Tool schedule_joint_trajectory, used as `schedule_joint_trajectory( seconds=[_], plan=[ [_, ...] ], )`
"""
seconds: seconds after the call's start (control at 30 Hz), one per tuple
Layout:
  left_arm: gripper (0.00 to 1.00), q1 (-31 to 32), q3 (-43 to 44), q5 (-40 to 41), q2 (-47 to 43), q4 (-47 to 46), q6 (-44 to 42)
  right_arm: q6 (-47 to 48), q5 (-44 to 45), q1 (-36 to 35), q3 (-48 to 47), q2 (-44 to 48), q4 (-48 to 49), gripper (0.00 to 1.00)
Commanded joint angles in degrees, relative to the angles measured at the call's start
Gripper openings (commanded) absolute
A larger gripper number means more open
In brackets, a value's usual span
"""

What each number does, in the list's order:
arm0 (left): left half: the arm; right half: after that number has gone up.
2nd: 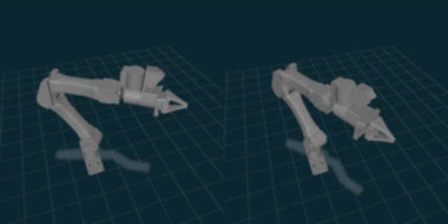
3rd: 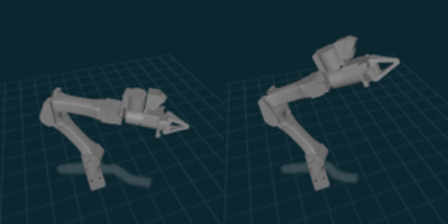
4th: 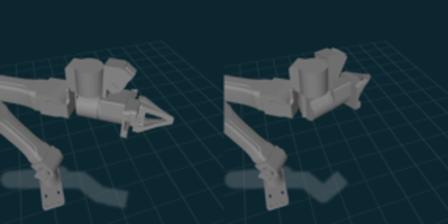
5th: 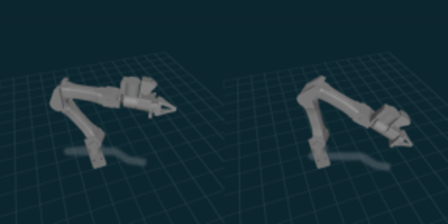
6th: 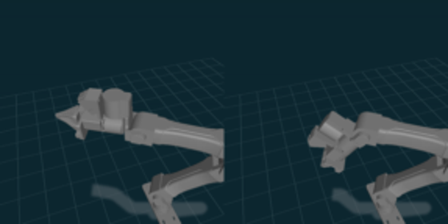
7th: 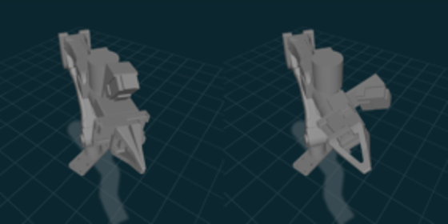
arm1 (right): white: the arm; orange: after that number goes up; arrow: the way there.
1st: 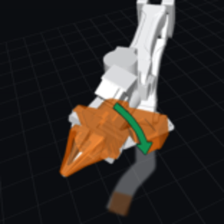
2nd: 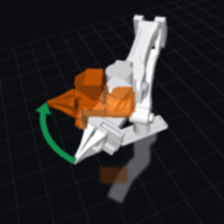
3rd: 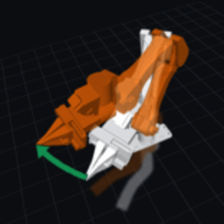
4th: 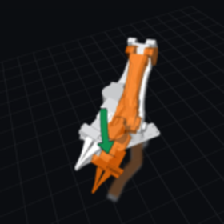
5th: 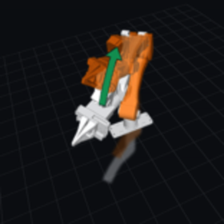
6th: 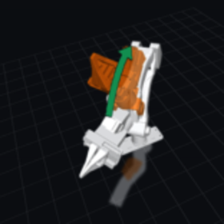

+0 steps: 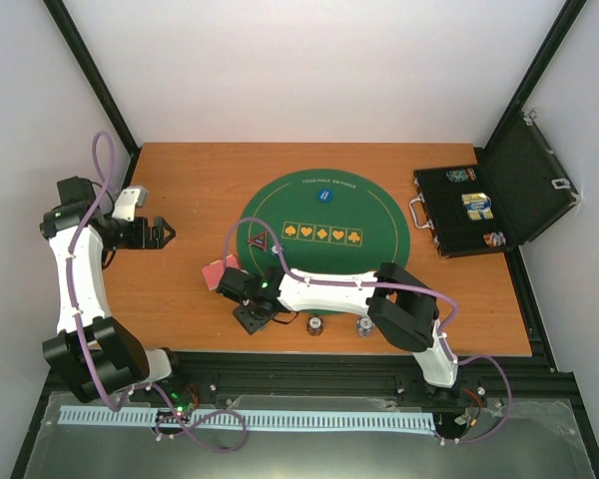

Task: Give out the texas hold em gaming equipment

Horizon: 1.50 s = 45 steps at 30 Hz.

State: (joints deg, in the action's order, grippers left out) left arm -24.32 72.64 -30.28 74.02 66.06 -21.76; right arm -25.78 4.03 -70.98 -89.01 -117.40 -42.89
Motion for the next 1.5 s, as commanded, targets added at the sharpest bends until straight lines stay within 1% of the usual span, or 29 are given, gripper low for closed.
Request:
schedule_joint_trajectory(
  seconds=[0.0, 0.07, 0.17, 0.2, 0.3, 0.47, 0.6, 0.77, 0.83, 1.2, 1.47],
  plan=[
    [1.00, 0.15, 2.31, -0.71, -0.68, 1.04, -0.83, -0.17, 0.68, -0.56, 0.64, -1.12, 1.14, 0.56],
    [1.00, 0.15, 2.46, -0.68, -0.59, 1.11, -0.83, -0.10, 0.87, -0.50, 0.83, -1.24, 1.06, 0.55],
    [1.00, 0.17, 2.49, -0.91, -0.75, 1.17, -0.83, 0.02, 1.17, -0.52, 0.95, -1.09, 1.22, 0.50],
    [1.00, 0.17, 2.50, -0.87, -0.72, 1.18, -0.79, 0.07, 1.24, -0.46, 1.02, -1.07, 1.16, 0.50],
    [1.00, 0.15, 2.53, -0.87, -0.81, 1.34, -0.90, 0.24, 1.49, -0.47, 0.86, -1.29, 0.76, 0.56],
    [1.00, 0.19, 2.82, -0.78, -0.89, 1.49, -1.00, 0.27, 1.59, -0.47, 1.17, -1.24, 0.88, 0.55],
    [1.00, 0.15, 2.74, -0.80, -0.90, 1.58, -0.96, 0.25, 1.51, -0.48, 1.55, -1.01, 1.12, 0.49],
    [1.00, 0.17, 3.01, -0.62, -0.89, 1.59, -1.09, 0.46, 1.86, -0.47, 1.92, -1.33, 1.04, 0.47],
    [1.00, 0.15, 3.16, -0.53, -0.89, 1.62, -1.13, 0.47, 1.95, -0.47, 2.06, -1.34, 1.14, 0.41],
    [1.00, 0.15, 3.30, -0.83, -0.46, 1.70, -1.08, 0.98, 2.15, -0.47, -0.34, 0.11, -0.59, 0.25],
    [1.00, 0.15, 3.37, -0.96, -0.24, 1.79, -1.18, 1.97, 2.90, -0.36, -3.54, 2.65, -3.95, 0.24]
  ],
)
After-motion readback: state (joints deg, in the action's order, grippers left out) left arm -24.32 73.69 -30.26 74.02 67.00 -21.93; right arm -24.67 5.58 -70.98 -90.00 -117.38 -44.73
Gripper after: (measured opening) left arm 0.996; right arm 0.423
